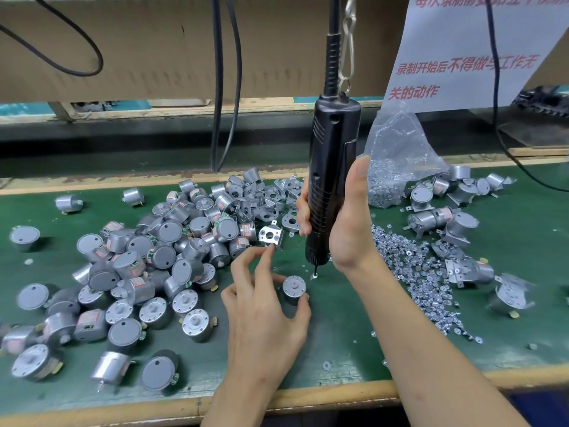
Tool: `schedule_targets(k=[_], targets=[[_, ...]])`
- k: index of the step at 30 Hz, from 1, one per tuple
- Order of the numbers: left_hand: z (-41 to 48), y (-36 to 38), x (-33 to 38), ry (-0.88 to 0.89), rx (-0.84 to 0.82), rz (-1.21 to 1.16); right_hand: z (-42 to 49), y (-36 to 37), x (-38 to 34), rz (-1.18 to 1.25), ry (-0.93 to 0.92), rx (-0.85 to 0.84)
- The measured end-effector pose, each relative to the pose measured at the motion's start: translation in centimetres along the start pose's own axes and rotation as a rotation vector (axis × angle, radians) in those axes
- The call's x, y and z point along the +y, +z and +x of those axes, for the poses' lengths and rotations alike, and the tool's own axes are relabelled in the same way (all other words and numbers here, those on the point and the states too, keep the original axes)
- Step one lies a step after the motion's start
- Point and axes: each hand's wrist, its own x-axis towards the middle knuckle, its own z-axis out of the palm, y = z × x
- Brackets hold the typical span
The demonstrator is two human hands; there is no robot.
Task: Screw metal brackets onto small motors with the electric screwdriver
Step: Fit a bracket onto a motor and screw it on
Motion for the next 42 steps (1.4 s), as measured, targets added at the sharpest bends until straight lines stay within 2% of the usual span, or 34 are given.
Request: schedule_targets(k=[22,25,27,30,36,42], targets=[[0.0,-0.2,0.3,-0.028,-0.035,0.019,-0.1,0.1,0.2,-0.054,-0.045,0.010],[0.0,-0.5,0.5,-0.055,0.042,-0.087,-0.1,0.1,0.2,-0.038,-0.038,0.019],[0.2,-0.7,0.2,-0.104,0.161,-0.149,-0.1,0.2,0.1,-0.049,-0.042,0.027],[0.6,-1.0,-0.4,-0.179,0.238,-0.109,-0.1,0.2,0.0,-0.061,-0.039,0.040],[1.7,-1.9,-0.3,-0.243,0.137,0.020,-0.4,0.4,0.0,-0.063,-0.058,0.049],[3.3,-3.3,-0.4,-0.186,-0.023,0.202,-0.5,0.4,-0.1,-0.041,-0.070,0.062]])
